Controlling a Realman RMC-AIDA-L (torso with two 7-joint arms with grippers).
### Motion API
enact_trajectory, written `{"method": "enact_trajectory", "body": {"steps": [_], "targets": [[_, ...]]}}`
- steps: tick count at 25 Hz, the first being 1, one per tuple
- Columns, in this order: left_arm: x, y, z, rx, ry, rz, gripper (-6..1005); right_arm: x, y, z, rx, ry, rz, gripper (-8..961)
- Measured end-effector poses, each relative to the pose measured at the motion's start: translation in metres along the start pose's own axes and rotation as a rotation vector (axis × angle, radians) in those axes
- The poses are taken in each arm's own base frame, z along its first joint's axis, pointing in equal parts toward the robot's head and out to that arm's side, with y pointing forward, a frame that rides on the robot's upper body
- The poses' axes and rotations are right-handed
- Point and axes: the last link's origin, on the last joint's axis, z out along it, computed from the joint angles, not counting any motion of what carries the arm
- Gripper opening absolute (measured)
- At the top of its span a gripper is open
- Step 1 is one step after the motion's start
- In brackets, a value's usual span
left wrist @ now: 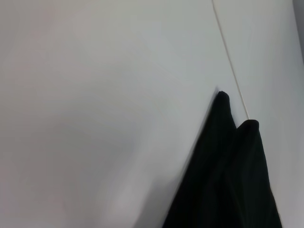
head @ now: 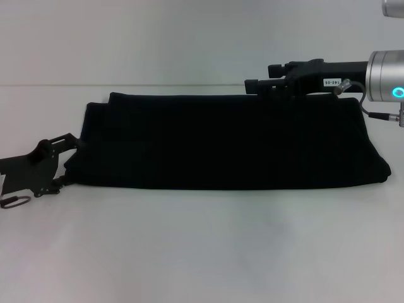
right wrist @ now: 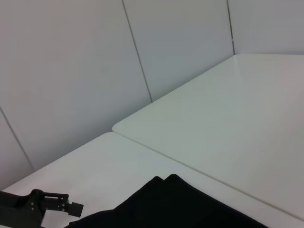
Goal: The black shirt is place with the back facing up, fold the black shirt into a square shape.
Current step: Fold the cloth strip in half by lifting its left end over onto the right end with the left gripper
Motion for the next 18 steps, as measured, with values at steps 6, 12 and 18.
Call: {"method": "enact_trajectory", "body": {"steps": [6, 12, 18], "targets": [[-0.0005, -0.0001, 0.0003, 0.000, -0.002, 0.049, 905, -0.0001, -0.0001, 0.0001, 0.001, -0.001, -0.001, 869], [-0.0034, 0.0005, 0.0018, 0.008, -0.023, 0.089, 906, -0.0002, -0.0008, 0.0000, 0.006, -0.002, -0.004, 869], [-0.0042, 0.0013, 0.0023, 0.007, -0.029, 0.110, 908, -0.0008, -0.0010, -0.0002, 0.007, -0.003, -0.006, 869]]}}
